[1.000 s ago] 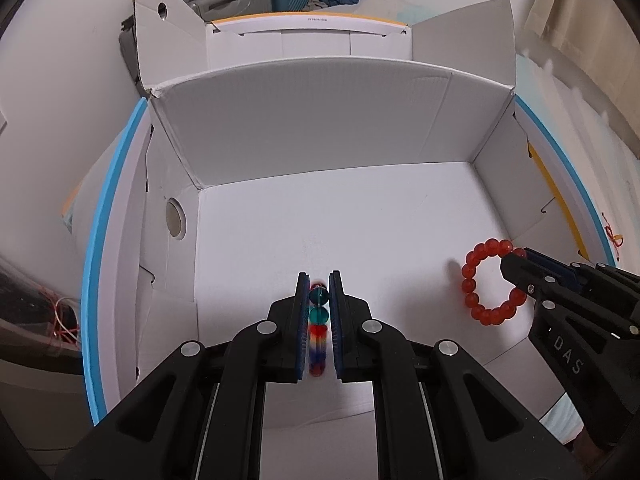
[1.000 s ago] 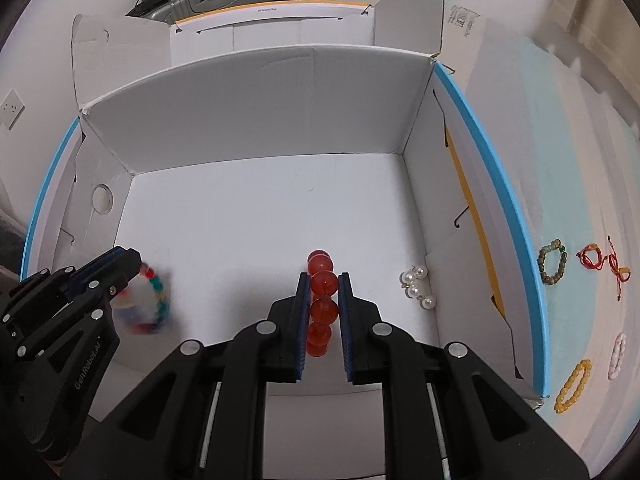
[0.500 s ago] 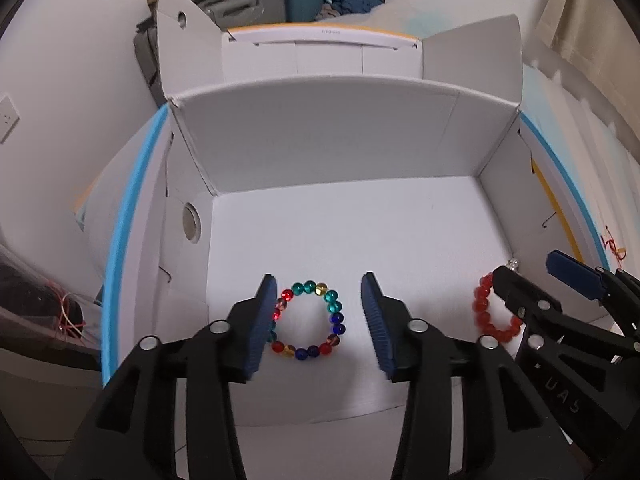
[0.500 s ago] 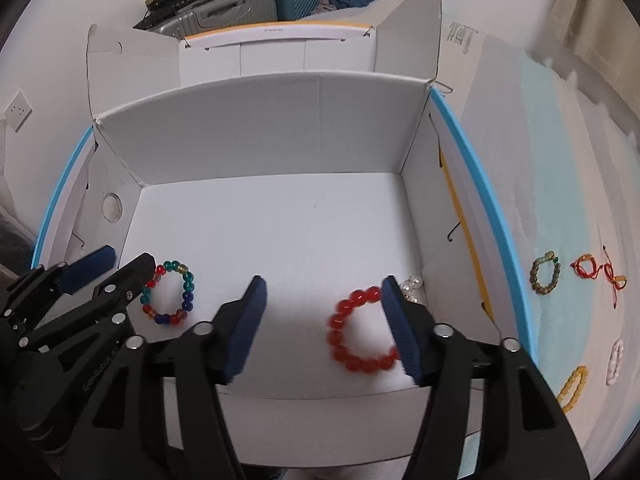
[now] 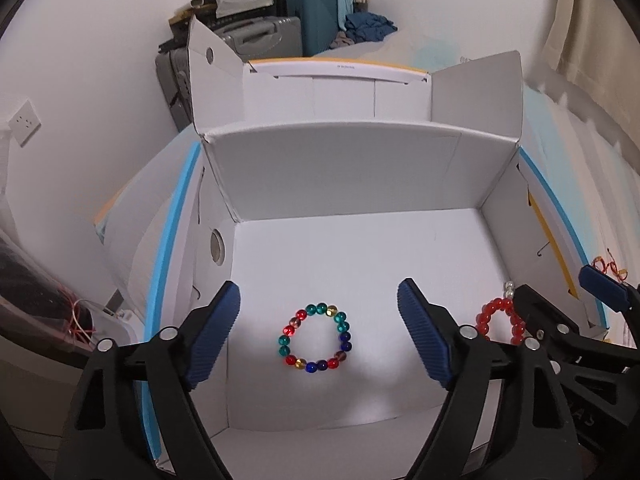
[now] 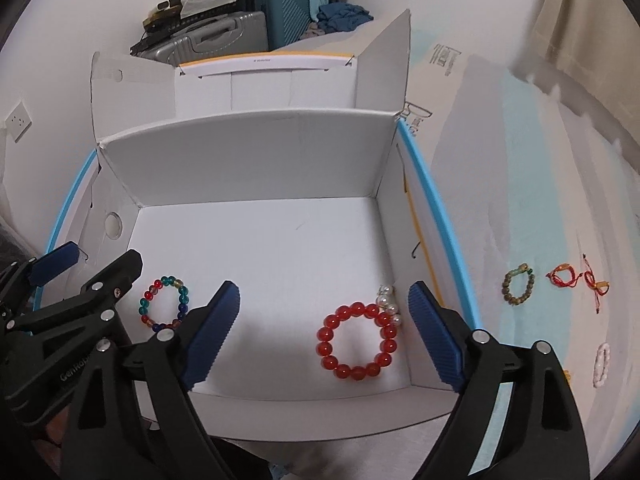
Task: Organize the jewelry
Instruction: 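Open both grippers to drop the bracelets inside the box, then withdraw both grippers from the box back over the bracelets on the bed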
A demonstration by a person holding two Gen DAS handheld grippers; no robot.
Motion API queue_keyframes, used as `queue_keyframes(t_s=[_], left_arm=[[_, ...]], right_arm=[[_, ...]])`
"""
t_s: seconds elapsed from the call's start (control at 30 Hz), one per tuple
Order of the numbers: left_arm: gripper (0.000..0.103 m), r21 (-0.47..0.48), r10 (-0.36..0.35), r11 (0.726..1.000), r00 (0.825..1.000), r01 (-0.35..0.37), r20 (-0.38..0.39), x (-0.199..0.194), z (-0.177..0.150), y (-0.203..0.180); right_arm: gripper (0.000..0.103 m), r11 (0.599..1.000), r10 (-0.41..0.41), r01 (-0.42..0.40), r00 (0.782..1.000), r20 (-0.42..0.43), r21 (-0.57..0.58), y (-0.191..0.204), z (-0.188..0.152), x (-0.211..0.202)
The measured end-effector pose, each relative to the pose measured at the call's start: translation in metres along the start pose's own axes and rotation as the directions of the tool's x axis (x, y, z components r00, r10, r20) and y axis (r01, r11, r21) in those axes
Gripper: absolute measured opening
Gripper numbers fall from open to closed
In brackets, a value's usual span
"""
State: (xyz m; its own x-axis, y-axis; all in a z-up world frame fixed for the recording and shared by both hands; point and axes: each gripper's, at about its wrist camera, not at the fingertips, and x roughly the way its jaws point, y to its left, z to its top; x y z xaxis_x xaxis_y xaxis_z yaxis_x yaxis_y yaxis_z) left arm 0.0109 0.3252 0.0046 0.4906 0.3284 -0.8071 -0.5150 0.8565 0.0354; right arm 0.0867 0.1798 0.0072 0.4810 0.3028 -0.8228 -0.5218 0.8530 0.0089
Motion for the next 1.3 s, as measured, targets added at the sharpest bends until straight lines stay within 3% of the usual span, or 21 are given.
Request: queue_keyframes(t_s=[0.37, 0.8, 1.3], left_arm=[[0.097, -0.026, 0.008, 1.0, 0.999, -0.007, 0.052, -0.015, 0.005, -0.006], [0.097, -0.031, -0.018, 0.999, 0.995, 0.021, 0.095, -0.032, 0.006, -0.028], [0.097, 0.041, -0.095, 0.995, 0.989, 0.091, 0.114, -0.044, 0.006, -0.09]], right_arm=[[0.095, 1.0, -0.013, 0.012, 0.998, 0.055, 0.013, -0.013, 0.0, -0.022], [0.095, 0.998, -0.061, 0.058, 0.993, 0.1, 0.036, -0.045, -0.008, -0.046], [0.095, 0.987, -0.11, 0.094, 0.987, 0.12, 0.133, -0.118, -0.024, -0.067]])
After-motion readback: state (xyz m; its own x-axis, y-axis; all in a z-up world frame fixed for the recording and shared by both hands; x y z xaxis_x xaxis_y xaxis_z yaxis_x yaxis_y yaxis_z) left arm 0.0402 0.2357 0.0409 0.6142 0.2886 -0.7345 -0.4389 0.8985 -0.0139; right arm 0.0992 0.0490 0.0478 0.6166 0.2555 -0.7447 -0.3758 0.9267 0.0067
